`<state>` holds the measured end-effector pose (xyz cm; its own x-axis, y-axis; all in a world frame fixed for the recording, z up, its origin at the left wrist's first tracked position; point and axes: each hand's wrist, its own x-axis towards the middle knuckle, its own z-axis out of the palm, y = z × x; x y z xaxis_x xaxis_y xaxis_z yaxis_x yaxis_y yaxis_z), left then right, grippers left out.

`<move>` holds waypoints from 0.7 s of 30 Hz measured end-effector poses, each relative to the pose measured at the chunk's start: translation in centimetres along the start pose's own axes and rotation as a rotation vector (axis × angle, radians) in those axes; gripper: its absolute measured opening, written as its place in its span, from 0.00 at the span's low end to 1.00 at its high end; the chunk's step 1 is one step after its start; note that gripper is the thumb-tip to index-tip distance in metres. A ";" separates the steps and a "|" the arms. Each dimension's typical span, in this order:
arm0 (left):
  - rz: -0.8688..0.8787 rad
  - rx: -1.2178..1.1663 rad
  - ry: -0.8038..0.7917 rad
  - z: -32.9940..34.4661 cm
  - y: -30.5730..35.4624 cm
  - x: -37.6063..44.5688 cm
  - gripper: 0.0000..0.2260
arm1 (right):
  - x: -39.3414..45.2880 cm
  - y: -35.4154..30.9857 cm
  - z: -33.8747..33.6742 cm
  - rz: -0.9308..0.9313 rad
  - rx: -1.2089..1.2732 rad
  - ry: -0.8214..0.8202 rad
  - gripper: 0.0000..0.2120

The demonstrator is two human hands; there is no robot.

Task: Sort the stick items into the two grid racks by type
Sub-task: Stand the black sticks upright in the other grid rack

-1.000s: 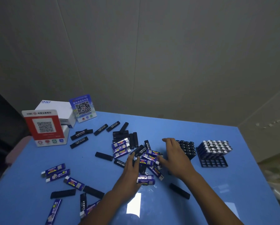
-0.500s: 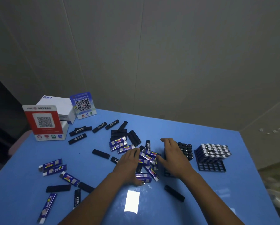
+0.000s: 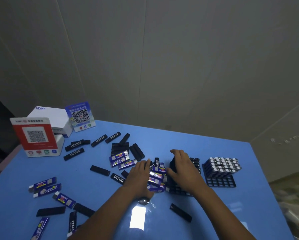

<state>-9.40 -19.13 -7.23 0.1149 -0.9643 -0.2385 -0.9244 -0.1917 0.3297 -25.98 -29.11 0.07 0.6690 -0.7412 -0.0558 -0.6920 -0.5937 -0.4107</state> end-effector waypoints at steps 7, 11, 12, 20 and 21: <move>-0.082 0.152 -0.058 -0.8 0.6 1.6 0.54 | 0.8 1.0 -0.4 0.003 0.002 0.000 0.28; -0.157 0.067 -0.093 -0.3 1.1 2.0 0.46 | 1.6 1.1 -0.6 -0.005 0.007 0.014 0.27; -0.170 0.047 -0.090 -0.3 0.9 1.9 0.42 | 1.7 1.2 -0.6 0.000 0.010 0.014 0.27; -0.174 0.032 -0.018 0.4 -0.5 0.9 0.26 | 1.7 0.7 0.5 -0.003 0.025 -0.007 0.26; -0.170 0.023 -0.010 0.4 -0.6 0.9 0.26 | 1.6 0.6 0.6 -0.004 0.025 -0.006 0.26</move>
<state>-8.91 -19.83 -7.98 0.2666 -0.9166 -0.2980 -0.9003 -0.3473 0.2625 -25.17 -30.49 -0.81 0.6732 -0.7371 -0.0592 -0.6825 -0.5885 -0.4334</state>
